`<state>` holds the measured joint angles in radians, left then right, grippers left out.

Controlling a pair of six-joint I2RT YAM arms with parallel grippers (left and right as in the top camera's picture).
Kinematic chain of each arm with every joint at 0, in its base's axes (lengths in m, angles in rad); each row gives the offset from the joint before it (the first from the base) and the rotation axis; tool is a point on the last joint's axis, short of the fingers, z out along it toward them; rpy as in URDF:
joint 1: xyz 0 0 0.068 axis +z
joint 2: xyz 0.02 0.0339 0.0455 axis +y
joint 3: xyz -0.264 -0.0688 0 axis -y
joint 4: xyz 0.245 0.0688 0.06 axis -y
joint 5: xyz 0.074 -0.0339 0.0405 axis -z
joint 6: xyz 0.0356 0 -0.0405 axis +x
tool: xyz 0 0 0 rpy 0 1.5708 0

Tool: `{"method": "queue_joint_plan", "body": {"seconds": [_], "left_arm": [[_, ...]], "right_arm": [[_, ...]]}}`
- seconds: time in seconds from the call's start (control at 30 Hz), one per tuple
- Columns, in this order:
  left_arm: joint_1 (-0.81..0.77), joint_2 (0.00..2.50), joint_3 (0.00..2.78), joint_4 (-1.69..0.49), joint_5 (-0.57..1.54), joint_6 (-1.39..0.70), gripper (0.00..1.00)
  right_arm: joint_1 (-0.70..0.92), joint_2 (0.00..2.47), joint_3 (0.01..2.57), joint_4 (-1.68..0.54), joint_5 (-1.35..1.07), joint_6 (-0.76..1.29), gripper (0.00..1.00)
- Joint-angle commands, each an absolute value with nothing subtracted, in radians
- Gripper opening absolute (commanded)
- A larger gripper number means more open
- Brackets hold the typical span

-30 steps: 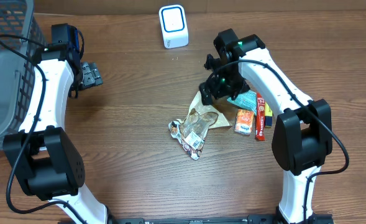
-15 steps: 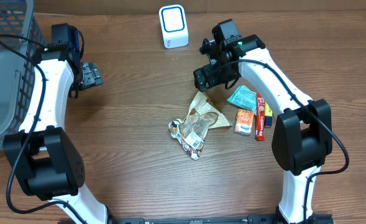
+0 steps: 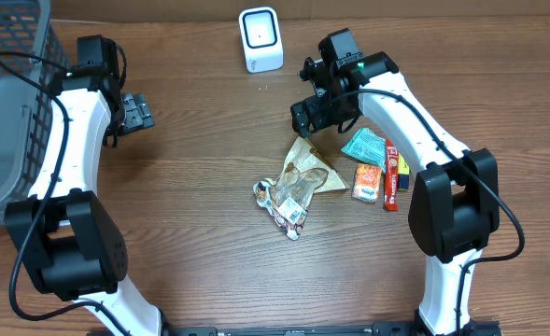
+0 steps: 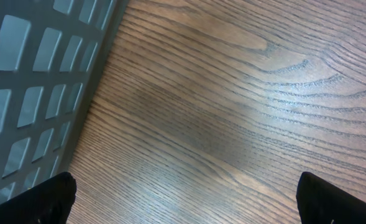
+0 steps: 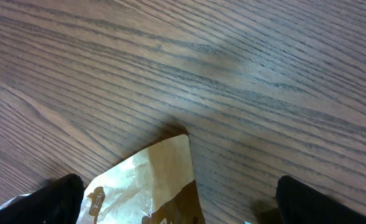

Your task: Scan the item barcode

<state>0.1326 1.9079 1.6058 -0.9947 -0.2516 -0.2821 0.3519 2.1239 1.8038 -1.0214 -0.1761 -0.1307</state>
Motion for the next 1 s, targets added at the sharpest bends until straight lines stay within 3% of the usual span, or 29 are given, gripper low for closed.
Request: {"method": "queue_joint_plan", "body": {"seconds": [0.0, 0.57, 0.97], "left_arm": [[0.131, 1.909, 1.625, -0.992, -0.265, -0.292, 1.00], [0.128, 1.893, 1.625, -0.993, -0.265, -0.292, 1.00], [0.128, 1.652, 1.625, -0.993, -0.265, -0.292, 1.00]], "right_arm": [[0.345, 2.127, 1.800, -1.018, -0.173, -0.131, 1.00], [0.345, 2.127, 1.800, -1.018, -0.173, -0.131, 1.00], [0.345, 2.127, 1.800, -1.018, -0.173, -0.131, 1.00]]}}
